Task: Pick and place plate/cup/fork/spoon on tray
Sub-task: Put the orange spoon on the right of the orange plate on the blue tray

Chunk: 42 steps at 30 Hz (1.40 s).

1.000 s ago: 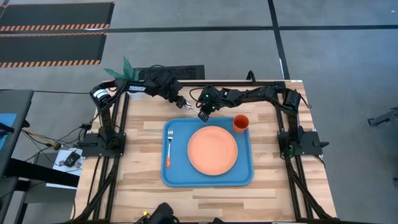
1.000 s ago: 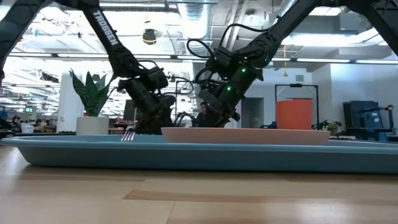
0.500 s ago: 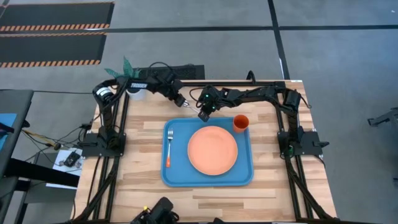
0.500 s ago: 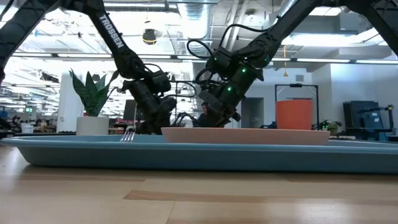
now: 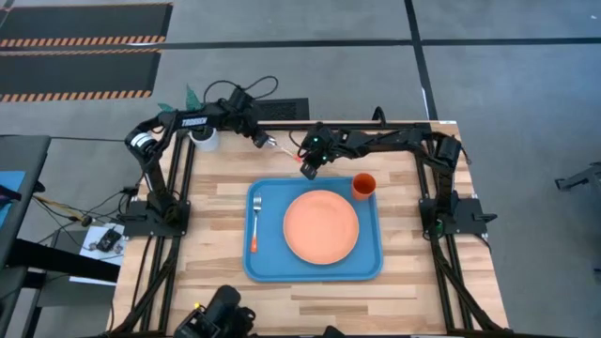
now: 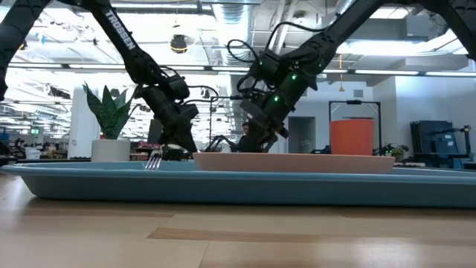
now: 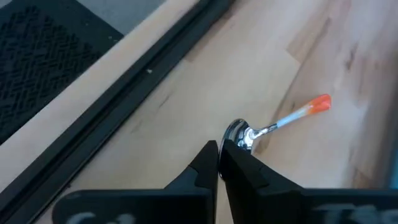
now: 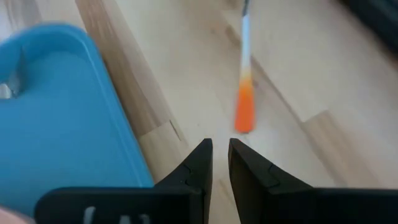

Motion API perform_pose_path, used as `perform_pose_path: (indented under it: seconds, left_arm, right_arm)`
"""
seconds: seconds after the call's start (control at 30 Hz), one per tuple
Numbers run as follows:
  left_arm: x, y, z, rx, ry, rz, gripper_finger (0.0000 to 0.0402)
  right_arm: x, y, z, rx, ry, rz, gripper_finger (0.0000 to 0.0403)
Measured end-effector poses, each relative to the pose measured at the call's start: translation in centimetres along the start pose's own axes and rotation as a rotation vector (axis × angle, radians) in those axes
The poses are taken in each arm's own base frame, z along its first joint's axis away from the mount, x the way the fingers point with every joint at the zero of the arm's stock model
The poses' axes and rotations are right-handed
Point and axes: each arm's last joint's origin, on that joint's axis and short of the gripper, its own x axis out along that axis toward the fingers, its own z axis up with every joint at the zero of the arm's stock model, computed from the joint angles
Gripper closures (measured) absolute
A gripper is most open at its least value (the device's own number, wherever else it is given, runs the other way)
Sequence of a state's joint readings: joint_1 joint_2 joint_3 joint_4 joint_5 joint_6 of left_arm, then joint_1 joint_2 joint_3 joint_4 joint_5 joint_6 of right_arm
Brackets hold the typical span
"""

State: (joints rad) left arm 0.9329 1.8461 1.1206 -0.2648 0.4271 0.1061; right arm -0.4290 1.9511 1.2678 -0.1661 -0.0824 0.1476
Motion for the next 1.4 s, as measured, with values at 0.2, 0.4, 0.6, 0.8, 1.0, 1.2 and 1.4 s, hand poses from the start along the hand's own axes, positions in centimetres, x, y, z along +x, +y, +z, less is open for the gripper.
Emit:
perform_pose_path:
  seconds: [0.2, 0.4, 0.6, 0.8, 1.0, 1.2, 1.4]
  left_arm:
    - [-0.8, -0.5, 0.1, 0.109, 0.061, -0.046, 0.04]
    - [-2.5, -1.0, 2.8, 0.207, 0.065, -0.05, 0.0401]
    - [-4.9, -1.8, 5.4, 0.277, 0.048, -0.054, 0.0401]
    - [-7.2, -3.7, 5.2, 0.349, -0.039, -0.098, 0.0401]
    - [-9.2, -5.8, 2.4, 0.404, -0.132, -0.113, 0.0401]
    - [-13.2, -8.8, -0.2, 0.39, -0.122, -0.126, 0.0401]
    - [-17.0, -12.3, -2.6, 0.448, -0.062, -0.118, 0.0401]
  right_arm:
    - [-2.3, 0.1, 1.1, -0.025, -0.045, 0.001, 0.0326]
    - [-5.4, -0.1, 2.1, -0.049, -0.076, -0.008, 0.0326]
    - [-8.7, -1.1, 2.4, -0.08, -0.063, -0.037, 0.0327]
    - [-11.9, -2.9, 1.4, -0.094, -0.104, -0.078, 0.0336]
    - [-14.1, -3.7, -1.8, -0.076, -0.248, -0.097, 0.0346]
    - [-17.0, -3.3, -4.3, -0.082, -0.32, -0.096, 0.0349]
    - [-20.5, -2.6, -5.1, -0.082, -0.359, -0.092, 0.0349]
